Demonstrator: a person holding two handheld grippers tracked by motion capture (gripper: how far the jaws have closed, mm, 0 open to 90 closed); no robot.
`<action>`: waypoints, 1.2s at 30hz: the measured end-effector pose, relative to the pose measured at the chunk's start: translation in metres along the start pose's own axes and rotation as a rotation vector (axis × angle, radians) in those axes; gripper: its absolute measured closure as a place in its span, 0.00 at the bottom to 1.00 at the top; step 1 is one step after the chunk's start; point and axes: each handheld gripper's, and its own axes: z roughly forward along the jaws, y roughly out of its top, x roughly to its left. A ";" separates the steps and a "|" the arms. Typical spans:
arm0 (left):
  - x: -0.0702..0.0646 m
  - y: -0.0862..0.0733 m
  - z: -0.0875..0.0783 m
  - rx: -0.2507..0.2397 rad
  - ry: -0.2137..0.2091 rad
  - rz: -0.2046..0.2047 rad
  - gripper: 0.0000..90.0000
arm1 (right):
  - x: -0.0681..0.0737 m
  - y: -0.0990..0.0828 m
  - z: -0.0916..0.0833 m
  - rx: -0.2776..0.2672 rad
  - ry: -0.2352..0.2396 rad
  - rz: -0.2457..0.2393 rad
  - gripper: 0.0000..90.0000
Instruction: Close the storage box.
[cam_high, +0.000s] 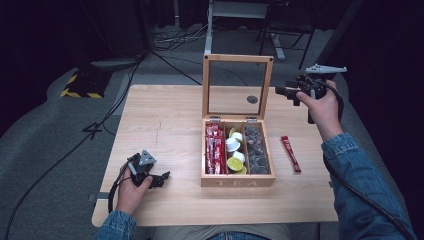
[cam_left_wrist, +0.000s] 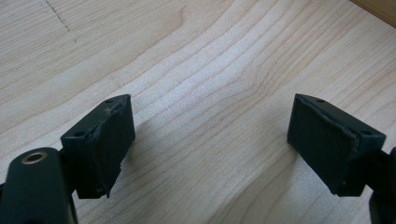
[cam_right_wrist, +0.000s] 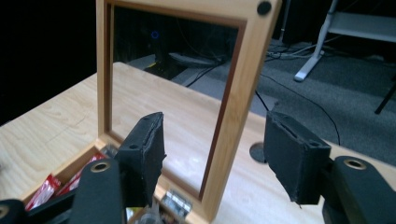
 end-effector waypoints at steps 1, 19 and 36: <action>0.000 0.000 0.000 0.000 0.000 0.000 0.17 | 0.000 0.003 0.003 0.002 -0.001 -0.003 0.43; 0.000 0.000 0.000 0.000 0.001 -0.002 0.17 | -0.020 0.022 0.055 -0.024 -0.014 0.007 0.43; -0.002 -0.001 -0.001 -0.002 0.010 -0.010 0.18 | -0.031 0.012 0.080 -0.002 0.031 0.040 0.46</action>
